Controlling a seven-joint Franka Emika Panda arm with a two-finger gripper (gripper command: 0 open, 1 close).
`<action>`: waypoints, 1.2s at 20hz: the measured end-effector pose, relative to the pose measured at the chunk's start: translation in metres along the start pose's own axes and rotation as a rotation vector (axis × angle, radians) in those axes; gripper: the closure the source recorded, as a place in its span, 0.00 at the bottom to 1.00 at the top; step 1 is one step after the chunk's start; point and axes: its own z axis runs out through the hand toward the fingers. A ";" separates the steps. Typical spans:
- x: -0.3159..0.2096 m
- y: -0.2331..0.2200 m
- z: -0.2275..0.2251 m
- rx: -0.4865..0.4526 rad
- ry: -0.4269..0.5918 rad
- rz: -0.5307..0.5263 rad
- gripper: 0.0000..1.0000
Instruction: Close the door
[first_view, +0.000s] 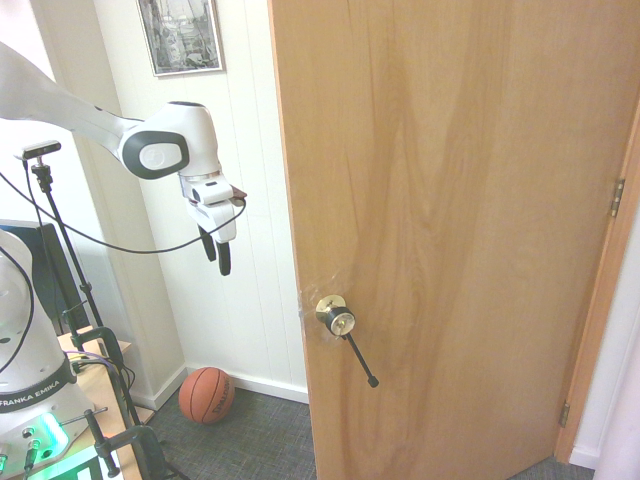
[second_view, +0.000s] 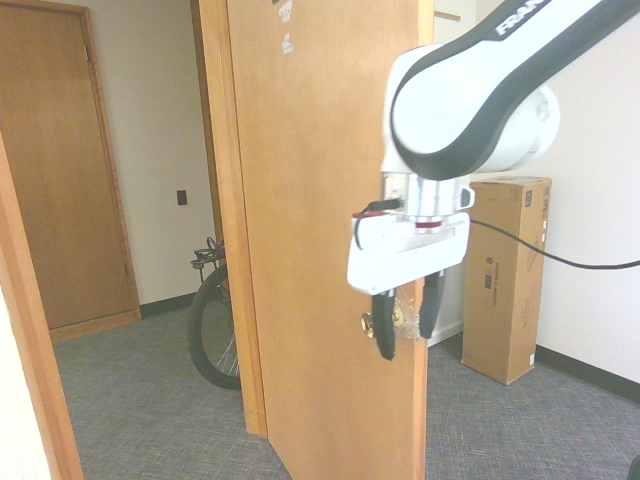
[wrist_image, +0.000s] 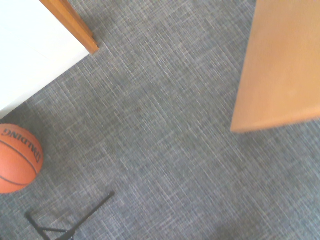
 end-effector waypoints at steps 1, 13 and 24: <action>-0.001 0.013 -0.006 0.005 -0.003 0.010 0.00; 0.057 0.160 -0.061 0.109 0.018 0.238 0.00; 0.180 0.233 -0.066 0.167 0.003 0.451 0.00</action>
